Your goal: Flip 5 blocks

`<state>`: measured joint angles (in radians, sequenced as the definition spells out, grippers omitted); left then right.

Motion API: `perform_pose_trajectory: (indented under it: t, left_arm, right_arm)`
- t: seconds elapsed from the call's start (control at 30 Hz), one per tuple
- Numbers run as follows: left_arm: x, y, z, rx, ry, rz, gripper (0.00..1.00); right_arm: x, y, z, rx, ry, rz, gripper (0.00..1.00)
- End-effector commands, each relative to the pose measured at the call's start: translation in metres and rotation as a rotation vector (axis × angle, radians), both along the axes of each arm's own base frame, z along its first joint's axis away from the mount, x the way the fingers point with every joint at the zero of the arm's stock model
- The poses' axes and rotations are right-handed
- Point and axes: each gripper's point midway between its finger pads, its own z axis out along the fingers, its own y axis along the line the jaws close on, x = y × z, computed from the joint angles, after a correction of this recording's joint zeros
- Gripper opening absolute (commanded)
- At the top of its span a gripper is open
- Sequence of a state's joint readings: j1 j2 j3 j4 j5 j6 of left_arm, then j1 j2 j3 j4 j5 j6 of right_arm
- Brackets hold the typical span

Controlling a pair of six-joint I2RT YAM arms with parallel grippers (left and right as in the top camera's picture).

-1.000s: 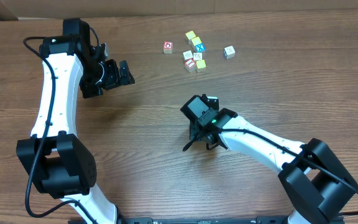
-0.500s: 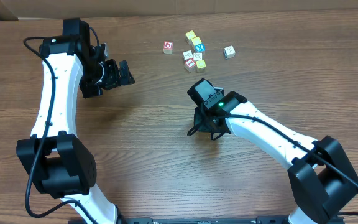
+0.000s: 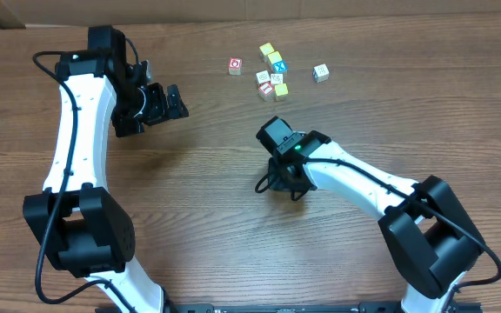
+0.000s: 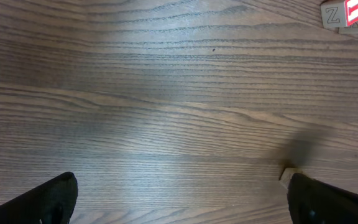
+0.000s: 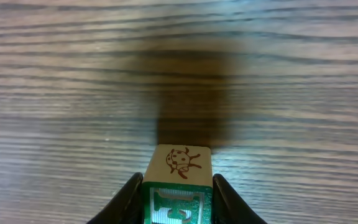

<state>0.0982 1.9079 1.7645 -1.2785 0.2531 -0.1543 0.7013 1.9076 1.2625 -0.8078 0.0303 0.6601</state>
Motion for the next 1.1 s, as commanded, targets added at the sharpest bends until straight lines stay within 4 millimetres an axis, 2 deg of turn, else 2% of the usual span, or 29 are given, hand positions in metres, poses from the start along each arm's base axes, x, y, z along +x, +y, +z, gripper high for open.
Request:
perform_pose_trajectory:
  t: [0.0,0.23,0.43,0.57,0.7,0.83,0.93,1.0,1.07]
  left_arm:
    - [0.006,0.000,0.008,-0.001,-0.026,0.009,1.00]
    - [0.006,0.000,0.008,0.000,-0.026,0.009,1.00]
    - [0.006,0.000,0.008,0.000,-0.026,0.009,1.00]
    - [0.006,0.000,0.008,0.000,-0.026,0.009,1.00]
    - [0.006,0.000,0.008,0.000,-0.026,0.009,1.00]
    - [0.006,0.000,0.008,0.000,-0.026,0.009,1.00]
    - [0.006,0.000,0.008,0.000,-0.026,0.009,1.00]
    - [0.006,0.000,0.008,0.000,-0.026,0.009,1.00]
    - [0.006,0.000,0.008,0.000,-0.026,0.009,1.00]
  right_arm:
    - [0.001,0.010,0.005,0.013,-0.018,0.022,0.29]
    - [0.001,0.012,0.005,0.005,-0.030,0.028,0.40]
    - [0.002,0.012,0.005,0.005,-0.036,0.027,0.65]
    - [0.008,0.017,0.013,0.024,-0.043,0.055,0.67]
    - [0.029,0.024,0.056,0.077,-0.053,0.070,0.68]
    - [0.061,0.016,0.117,0.100,-0.120,0.057,0.69]
    - [0.085,0.004,0.153,0.123,-0.190,0.030,0.69]
    - [0.101,-0.006,0.167,0.127,-0.239,0.010,0.69]
    - [0.118,-0.022,0.173,0.110,-0.285,-0.035,0.68]
